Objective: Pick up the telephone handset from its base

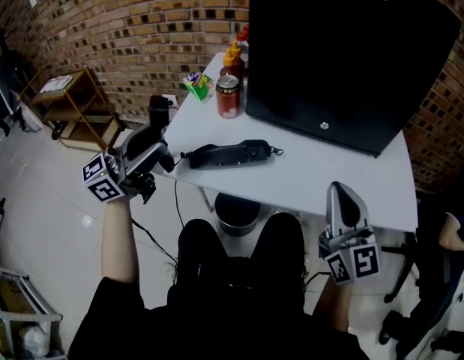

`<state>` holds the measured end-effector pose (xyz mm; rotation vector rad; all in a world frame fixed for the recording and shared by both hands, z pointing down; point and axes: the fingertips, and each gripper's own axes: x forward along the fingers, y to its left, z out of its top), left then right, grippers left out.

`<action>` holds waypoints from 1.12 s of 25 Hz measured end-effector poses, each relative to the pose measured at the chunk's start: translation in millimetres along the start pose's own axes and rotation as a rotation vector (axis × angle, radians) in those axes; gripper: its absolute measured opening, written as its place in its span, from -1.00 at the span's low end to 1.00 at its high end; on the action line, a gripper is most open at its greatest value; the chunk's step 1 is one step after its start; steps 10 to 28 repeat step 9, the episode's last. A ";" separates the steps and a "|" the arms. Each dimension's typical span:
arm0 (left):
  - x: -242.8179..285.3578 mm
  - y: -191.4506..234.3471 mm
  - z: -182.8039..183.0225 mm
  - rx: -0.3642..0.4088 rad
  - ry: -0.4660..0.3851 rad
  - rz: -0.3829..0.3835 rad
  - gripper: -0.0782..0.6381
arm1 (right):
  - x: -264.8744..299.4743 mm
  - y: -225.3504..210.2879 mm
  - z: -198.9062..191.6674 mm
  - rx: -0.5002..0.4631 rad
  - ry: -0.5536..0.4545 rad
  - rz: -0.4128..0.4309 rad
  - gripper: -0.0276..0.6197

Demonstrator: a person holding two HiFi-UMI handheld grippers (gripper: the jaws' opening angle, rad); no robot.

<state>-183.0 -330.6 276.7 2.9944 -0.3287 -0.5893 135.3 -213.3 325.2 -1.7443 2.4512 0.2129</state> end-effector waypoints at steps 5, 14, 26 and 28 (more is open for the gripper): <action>2.1 2.2 4.6 0.000 -0.023 -0.004 -0.07 | 1.7 1.4 -1.1 0.010 -0.007 0.008 -0.90; -1.6 -0.1 4.7 -0.005 -0.028 -0.003 -0.07 | -1.2 3.6 -2.8 0.019 -0.005 0.008 -0.90; -1.6 -0.1 4.7 -0.005 -0.028 -0.003 -0.07 | -1.2 3.6 -2.8 0.019 -0.005 0.008 -0.90; -1.6 -0.1 4.7 -0.005 -0.028 -0.003 -0.07 | -1.2 3.6 -2.8 0.019 -0.005 0.008 -0.90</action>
